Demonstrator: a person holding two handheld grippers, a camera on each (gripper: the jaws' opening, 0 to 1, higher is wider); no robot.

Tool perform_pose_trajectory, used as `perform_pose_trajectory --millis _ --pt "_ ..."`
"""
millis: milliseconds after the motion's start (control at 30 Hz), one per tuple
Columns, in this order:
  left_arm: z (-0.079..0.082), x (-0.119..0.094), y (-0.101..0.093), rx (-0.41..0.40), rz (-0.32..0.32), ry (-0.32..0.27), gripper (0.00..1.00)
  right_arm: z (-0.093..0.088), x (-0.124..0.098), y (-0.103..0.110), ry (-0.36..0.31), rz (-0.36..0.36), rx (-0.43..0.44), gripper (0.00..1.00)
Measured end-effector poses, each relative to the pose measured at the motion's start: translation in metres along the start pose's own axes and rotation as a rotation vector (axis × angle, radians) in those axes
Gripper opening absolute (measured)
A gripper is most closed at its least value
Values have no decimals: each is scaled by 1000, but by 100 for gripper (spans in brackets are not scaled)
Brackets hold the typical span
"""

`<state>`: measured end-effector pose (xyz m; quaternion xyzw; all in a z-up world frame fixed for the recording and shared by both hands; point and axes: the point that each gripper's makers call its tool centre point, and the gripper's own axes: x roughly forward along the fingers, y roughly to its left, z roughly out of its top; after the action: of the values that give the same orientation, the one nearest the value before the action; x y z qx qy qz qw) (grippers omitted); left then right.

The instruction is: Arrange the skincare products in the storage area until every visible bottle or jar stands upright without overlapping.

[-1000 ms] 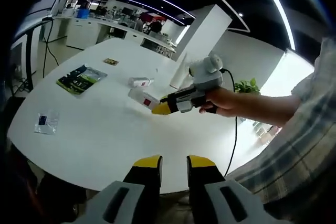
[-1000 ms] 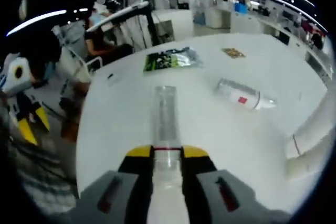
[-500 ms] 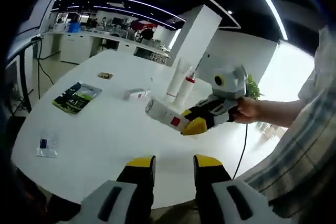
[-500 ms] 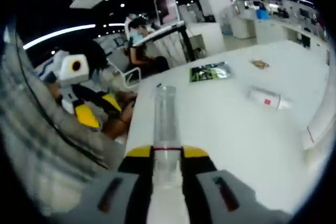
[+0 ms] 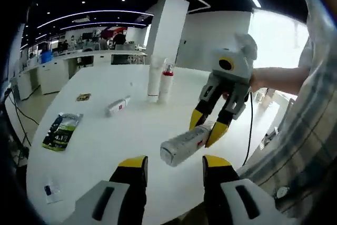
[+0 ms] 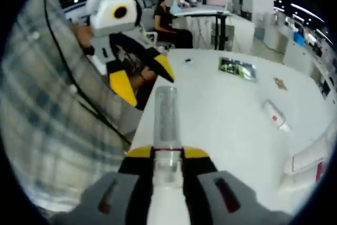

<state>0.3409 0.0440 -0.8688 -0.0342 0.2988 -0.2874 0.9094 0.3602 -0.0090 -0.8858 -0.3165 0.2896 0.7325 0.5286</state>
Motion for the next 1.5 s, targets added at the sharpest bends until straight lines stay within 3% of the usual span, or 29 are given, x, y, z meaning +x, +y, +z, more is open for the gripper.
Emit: perform_pose_trajectory --millis 33,267,400,467,533,700,767,1033,1200,1300,1367,1433,1500 --pt "-1 4 -9 28 -53 25 43 0 -2 6 10 13 -14 18" --pt "0 20 -34 200 -161 102 43 -9 -9 29 131 58 -106 18" --pt "-9 25 -52 293 -227 194 39 -9 -14 33 177 68 -136 18" --pt "-15 24 -59 298 -259 245 31 -7 -15 36 192 77 -161 18" --pt "-15 25 -60 295 -255 248 25 0 -17 42 192 102 -172 18" --pt "-19 23 -63 305 -272 286 24 9 -17 45 222 122 -218 18" --pt "-24 19 -65 278 -296 330 23 10 -15 47 233 144 -237 18" --pt "-23 17 -61 191 -279 326 22 11 -13 43 212 173 -213 20" --pt "-23 19 -65 114 -329 306 21 8 -13 44 206 216 -192 20" --pt "-22 18 -66 53 -343 289 21 8 -14 40 188 206 -179 24" --pt "-20 17 -64 6 -352 263 21 7 -15 28 157 146 -145 30" --pt "-19 16 -64 -16 -368 253 21 3 -18 24 143 133 -141 32" --pt "-17 15 -63 -65 -382 229 21 1 -23 19 97 119 -62 33"
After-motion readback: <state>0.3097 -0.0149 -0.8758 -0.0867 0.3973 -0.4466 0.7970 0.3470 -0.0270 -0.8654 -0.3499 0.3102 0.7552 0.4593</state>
